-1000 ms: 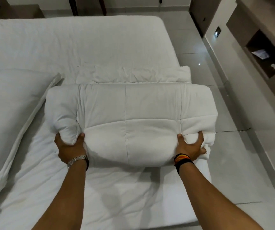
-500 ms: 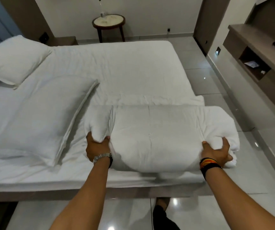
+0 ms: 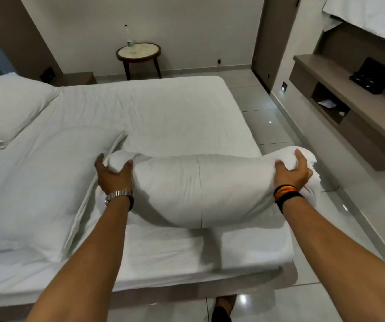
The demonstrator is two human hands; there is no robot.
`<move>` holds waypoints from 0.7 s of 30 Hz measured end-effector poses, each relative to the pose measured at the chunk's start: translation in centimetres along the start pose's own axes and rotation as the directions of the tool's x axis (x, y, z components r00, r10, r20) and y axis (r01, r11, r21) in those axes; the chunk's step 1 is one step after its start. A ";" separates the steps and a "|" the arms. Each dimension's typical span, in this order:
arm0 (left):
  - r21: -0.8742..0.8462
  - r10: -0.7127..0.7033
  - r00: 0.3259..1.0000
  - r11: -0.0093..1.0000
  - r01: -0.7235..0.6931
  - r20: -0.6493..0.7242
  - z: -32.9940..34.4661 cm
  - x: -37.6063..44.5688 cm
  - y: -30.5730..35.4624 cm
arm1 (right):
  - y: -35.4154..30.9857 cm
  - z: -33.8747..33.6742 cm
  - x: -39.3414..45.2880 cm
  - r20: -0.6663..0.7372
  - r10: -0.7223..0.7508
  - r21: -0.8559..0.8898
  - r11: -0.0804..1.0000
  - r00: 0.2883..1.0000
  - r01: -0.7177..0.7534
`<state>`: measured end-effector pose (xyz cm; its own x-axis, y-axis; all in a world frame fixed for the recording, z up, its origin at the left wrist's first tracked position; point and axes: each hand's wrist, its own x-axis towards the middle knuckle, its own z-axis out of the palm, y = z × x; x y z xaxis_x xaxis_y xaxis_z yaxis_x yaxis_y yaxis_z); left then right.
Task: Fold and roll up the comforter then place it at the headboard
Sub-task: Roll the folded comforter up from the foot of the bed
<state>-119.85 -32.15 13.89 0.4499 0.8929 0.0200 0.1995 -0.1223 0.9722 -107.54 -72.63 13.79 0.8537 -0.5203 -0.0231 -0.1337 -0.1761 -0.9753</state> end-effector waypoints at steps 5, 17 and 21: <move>0.656 0.040 0.952 0.716 -0.239 0.304 8.3 2.1 -2.1 | 4.1 5.3 6.3 0.307 -0.041 -0.710 0.655 0.951 0.258; 0.864 0.036 0.919 0.329 -0.381 0.392 21.1 5.1 -16.9 | 18.7 15.0 12.6 0.623 0.073 -0.762 0.279 0.779 0.584; 0.841 0.116 0.916 0.367 -0.398 0.384 22.1 5.6 -15.6 | 14.3 17.0 12.9 0.613 -0.056 -0.657 0.518 0.788 0.548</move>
<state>-101.15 -34.80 -6.27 0.7693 0.6376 0.0415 0.6257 -0.7649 0.1531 -89.86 -67.72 -4.23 0.9889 0.1117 -0.0984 0.0674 -0.9253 -0.3732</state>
